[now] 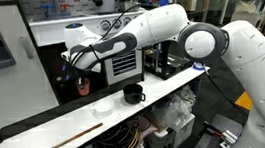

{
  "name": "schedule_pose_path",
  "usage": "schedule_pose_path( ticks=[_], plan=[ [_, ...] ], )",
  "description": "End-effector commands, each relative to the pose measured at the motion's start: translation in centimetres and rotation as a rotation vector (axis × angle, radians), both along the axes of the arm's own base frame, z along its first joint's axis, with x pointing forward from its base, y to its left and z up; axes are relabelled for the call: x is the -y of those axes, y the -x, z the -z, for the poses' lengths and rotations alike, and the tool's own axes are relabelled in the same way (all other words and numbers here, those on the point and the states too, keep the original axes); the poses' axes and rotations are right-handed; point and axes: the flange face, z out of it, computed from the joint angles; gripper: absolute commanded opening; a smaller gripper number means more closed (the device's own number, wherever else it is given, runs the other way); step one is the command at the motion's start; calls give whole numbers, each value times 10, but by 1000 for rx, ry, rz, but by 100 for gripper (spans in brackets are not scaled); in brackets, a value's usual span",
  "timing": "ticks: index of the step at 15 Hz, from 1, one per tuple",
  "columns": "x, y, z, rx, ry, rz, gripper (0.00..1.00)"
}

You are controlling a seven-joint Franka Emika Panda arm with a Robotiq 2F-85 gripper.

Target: Put the cup on the cabinet then use the wooden spoon to mix in the black mug

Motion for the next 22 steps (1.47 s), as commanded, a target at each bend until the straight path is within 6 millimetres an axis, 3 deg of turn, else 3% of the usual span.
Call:
schedule_pose_path(
  ticks=[1,22],
  plan=[
    [13,6,0,-5,-12,-16,1],
    [32,-5,7,-15,-11,-44,1]
  ],
)
